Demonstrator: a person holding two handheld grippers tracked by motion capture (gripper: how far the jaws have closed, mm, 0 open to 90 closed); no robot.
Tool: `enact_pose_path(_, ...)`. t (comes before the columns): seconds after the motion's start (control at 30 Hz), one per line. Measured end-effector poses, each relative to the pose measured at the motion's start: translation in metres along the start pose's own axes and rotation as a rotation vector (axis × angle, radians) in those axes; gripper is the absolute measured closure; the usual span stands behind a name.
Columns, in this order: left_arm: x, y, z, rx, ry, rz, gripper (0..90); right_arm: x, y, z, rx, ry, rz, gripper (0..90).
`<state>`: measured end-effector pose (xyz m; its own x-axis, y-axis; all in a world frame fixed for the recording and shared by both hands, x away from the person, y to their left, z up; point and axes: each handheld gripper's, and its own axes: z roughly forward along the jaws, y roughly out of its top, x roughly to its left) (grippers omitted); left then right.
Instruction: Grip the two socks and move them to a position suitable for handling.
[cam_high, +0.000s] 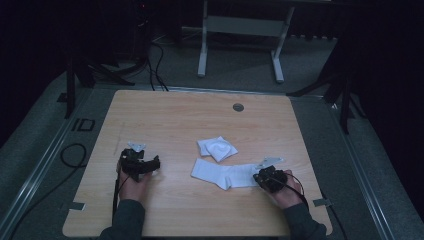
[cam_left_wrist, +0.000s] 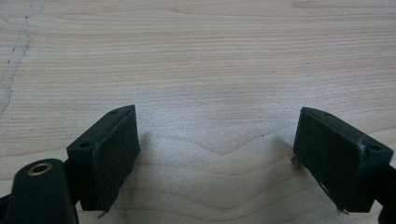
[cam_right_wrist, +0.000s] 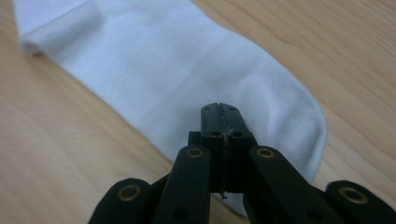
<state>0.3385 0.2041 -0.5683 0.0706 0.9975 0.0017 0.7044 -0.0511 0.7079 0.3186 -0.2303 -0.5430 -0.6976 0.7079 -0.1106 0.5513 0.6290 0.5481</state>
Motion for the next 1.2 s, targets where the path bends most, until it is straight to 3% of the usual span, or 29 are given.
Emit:
enact_pose_path(0.2, 0.0, 0.0, 0.0, 0.0, 0.0, 0.0, 14.3, 0.015, 0.001, -0.001, -0.011, 0.042, -0.032, 89.7)
enact_pose_path(0.57, 0.0, 0.0, 0.0, 0.0, 0.0, 0.0, 14.3, 0.022, 0.002, 0.0, -0.022, 0.074, -0.057, 89.7)
enact_pose_path(0.7, 0.0, 0.0, 0.0, 0.0, 0.0, 0.0, 14.3, 0.019, 0.003, -0.001, -0.02, 0.091, -0.049, 86.4)
enact_pose_path(0.77, 0.0, 0.0, 0.0, 0.0, 0.0, 0.0, 14.3, 0.017, 0.004, -0.002, -0.033, 0.096, -0.044, 80.2)
enact_pose_path(0.83, 0.0, 0.0, 0.0, 0.0, 0.0, 0.0, 14.3, 0.014, 0.008, -0.005, -0.061, 0.096, -0.03, 79.5)
enact_pose_path(1.0, 0.0, 0.0, 0.0, -0.002, 0.0, -0.003, 14.3, 0.006, 0.026, -0.01, -0.097, 0.066, -0.025, 74.8)
enact_pose_path(1.2, 0.0, 0.0, 0.0, -0.002, 0.0, -0.002, 14.3, -0.005, 0.05, -0.003, -0.136, 0.038, 0.01, 70.0)
